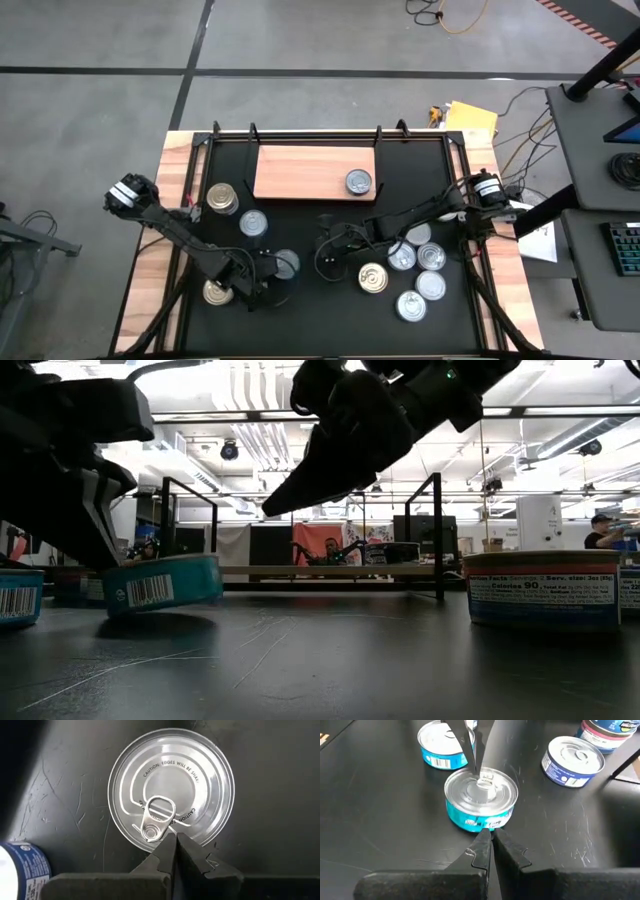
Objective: Stack canned seafood by type on shelf
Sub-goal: Put the green tuna can on the shelf
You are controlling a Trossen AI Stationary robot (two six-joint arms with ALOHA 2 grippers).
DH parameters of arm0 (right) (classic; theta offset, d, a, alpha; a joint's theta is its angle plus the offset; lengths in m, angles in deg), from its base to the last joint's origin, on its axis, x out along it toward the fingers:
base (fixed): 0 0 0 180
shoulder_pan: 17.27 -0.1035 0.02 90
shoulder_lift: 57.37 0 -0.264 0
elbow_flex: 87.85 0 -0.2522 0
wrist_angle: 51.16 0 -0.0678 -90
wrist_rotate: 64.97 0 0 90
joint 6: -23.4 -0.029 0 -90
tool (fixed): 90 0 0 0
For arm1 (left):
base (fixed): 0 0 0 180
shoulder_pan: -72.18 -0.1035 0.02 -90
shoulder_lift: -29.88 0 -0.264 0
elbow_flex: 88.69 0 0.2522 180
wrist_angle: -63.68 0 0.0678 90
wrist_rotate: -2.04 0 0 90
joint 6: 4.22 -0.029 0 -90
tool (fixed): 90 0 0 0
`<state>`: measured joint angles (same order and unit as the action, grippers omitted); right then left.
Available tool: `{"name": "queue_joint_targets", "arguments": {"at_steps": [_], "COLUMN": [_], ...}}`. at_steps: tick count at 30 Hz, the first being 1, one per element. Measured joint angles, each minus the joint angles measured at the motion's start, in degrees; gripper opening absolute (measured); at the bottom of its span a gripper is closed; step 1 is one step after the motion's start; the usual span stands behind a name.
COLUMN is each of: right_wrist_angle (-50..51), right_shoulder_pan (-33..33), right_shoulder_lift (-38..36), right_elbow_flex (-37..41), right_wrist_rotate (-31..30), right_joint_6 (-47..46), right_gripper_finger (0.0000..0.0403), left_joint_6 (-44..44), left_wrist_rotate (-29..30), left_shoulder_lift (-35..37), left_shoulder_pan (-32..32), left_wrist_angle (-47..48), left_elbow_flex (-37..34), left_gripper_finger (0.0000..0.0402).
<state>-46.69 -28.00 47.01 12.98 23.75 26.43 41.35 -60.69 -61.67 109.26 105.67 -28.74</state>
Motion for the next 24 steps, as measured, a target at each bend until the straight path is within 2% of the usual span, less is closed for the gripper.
{"name": "queue_joint_targets", "arguments": {"at_steps": [4, 9, 12, 18, 22, 24], "right_wrist_angle": [0.04, 0.02, -0.04, -0.29, 1.90, 2.96], "right_shoulder_pan": [0.26, 1.89, 2.51, 2.49, 2.37, 2.36], "right_shoulder_lift": [0.00, -0.02, -0.02, -0.04, -0.04, -0.07], "right_elbow_flex": [0.00, 0.00, 0.00, 0.00, 0.00, 0.00], "right_wrist_rotate": [0.31, 5.08, 5.70, 6.22, 11.55, 11.82], "right_joint_6": [-2.59, -9.42, -11.96, -10.32, -8.41, -8.39], "right_gripper_finger": [0.0013, 0.0013, 0.0013, 0.0013, 0.0013, 0.0013], "left_joint_6": [1.01, 1.41, 1.66, 1.75, 1.65, 1.20], "left_wrist_rotate": [0.46, -0.47, -0.05, 2.53, 4.55, 4.63], "left_shoulder_lift": [0.00, -0.24, -0.24, -0.24, -0.24, -0.23], "left_shoulder_pan": [0.13, 0.11, 0.11, 0.08, 0.11, 0.11], "left_wrist_angle": [-0.41, -1.23, -1.43, -2.42, -3.22, -3.19], "left_elbow_flex": [-0.52, -1.11, -1.43, -1.09, 0.24, 1.04], "left_gripper_finger": [0.0000, 0.0000, 0.0000, 0.0000, 0.0000, 0.0000]}}
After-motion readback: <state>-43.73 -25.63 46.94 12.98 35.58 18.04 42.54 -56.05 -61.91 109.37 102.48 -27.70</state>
